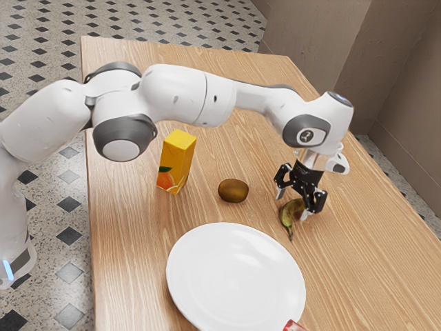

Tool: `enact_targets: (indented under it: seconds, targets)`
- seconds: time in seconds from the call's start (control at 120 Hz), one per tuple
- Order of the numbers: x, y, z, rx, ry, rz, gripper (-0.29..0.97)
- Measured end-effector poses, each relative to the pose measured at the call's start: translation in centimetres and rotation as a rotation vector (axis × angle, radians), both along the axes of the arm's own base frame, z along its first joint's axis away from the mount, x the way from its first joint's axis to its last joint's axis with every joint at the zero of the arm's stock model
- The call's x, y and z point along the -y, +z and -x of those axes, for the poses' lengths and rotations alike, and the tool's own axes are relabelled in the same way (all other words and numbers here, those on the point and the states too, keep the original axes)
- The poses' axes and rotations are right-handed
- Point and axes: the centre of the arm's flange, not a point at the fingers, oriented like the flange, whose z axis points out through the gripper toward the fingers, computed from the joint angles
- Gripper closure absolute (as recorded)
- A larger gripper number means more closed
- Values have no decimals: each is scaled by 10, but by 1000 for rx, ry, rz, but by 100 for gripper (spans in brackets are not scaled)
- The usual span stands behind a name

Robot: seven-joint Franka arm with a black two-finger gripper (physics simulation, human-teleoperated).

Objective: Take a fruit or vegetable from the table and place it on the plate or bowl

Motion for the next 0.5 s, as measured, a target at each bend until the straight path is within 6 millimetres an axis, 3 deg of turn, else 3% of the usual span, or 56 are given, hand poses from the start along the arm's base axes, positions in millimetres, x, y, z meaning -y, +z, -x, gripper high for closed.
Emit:
enact_targets:
  seconds: [0.2,0.417,0.5]
  targets:
    - [0,-5,-2,6,4,-2,11]
    - [-3,-9,-4,11,-1,-11,44]
    - [-6,-9,-5,12,0,-13,48]
